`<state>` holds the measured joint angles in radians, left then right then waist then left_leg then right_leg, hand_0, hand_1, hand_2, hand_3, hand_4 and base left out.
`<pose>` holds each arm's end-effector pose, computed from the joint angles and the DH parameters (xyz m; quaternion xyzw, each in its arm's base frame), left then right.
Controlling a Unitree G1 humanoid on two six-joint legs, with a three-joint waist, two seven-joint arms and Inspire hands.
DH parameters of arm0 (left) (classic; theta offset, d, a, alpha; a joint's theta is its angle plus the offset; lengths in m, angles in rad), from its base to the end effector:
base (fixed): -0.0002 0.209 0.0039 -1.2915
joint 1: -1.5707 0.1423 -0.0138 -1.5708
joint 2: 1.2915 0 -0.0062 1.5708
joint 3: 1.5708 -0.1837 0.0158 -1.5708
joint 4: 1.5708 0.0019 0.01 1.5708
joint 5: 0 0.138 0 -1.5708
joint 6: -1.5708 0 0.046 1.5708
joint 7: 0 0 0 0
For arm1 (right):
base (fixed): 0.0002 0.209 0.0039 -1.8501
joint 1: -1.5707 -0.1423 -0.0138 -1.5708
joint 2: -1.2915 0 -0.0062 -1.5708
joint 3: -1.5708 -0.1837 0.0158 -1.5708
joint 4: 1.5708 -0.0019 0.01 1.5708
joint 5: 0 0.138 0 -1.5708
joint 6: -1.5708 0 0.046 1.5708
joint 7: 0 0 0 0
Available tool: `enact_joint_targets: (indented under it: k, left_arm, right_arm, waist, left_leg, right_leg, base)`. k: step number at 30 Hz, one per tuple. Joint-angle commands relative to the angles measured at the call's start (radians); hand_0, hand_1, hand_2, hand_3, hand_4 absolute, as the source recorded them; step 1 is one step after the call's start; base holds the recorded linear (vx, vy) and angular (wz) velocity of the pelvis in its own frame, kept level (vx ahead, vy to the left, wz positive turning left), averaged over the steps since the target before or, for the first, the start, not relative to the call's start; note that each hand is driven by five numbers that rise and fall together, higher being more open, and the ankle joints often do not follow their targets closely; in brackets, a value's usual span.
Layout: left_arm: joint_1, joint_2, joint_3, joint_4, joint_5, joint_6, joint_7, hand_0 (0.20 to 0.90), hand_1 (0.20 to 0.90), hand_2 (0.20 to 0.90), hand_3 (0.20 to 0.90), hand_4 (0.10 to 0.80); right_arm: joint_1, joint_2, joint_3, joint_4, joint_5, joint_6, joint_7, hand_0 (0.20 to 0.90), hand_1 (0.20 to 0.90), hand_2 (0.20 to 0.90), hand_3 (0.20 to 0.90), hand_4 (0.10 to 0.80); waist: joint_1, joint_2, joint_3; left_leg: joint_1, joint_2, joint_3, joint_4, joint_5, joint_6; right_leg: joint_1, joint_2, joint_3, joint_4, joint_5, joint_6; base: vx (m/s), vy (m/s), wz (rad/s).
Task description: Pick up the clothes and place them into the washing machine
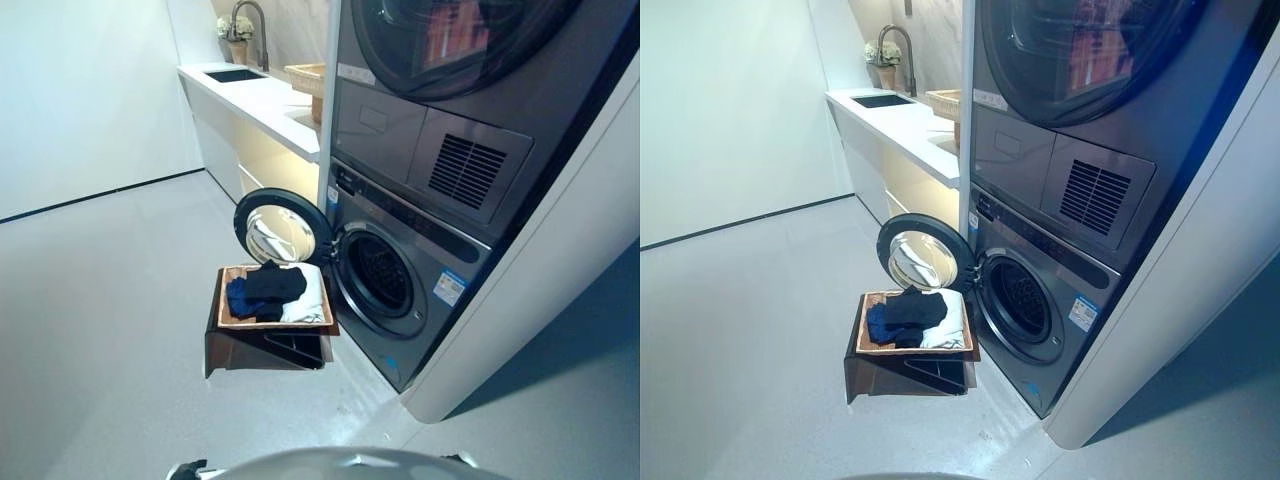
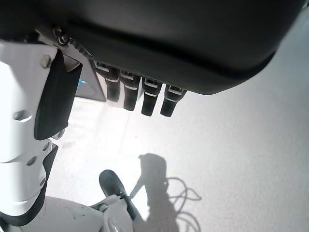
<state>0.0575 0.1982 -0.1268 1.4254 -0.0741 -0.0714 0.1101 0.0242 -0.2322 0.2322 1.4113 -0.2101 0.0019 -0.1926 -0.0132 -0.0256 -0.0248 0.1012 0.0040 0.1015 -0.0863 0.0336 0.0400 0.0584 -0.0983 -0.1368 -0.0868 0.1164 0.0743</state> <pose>0.0178 0.2169 -0.1251 0.1212 0.6420 0.0830 0.7525 0.0293 -0.2252 -0.1229 -0.2980 0.6292 0.0123 0.7177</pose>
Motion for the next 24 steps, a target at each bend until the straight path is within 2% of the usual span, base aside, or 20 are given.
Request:
enact_joint_targets:
  k: [1, 24]
  left_arm:
    - [-0.091, -0.030, 0.058, 0.054, -0.021, -0.017, 0.015, 0.900, 0.900, 0.900, 0.900, 0.800]
    - [-0.096, -0.052, 0.047, 0.046, -0.046, -0.017, -0.022, 0.900, 0.900, 0.900, 0.900, 0.800]
  right_arm:
    - [-0.098, -0.020, -0.004, 0.061, 0.037, 0.002, -0.014, 0.900, 0.900, 0.900, 0.900, 0.800]
    - [-0.096, -0.007, 0.026, 0.053, 0.014, 0.004, 0.005, 0.900, 0.900, 0.900, 0.900, 0.800]
  waist:
    - [-0.006, 0.004, 0.061]
    - [-0.004, 0.001, 0.059]
  left_leg:
    - [0.049, -0.012, -0.019, -0.001, -0.073, -0.064]
    - [0.056, -0.009, -0.022, -0.001, -0.079, -0.064]
  right_leg:
    - [0.073, -0.033, 0.008, 0.000, -0.090, 0.063]
    - [0.081, -0.030, 0.004, 0.000, -0.099, 0.063]
  base:
    - [0.000, 0.000, 0.00]
    - [0.000, 0.000, 0.00]
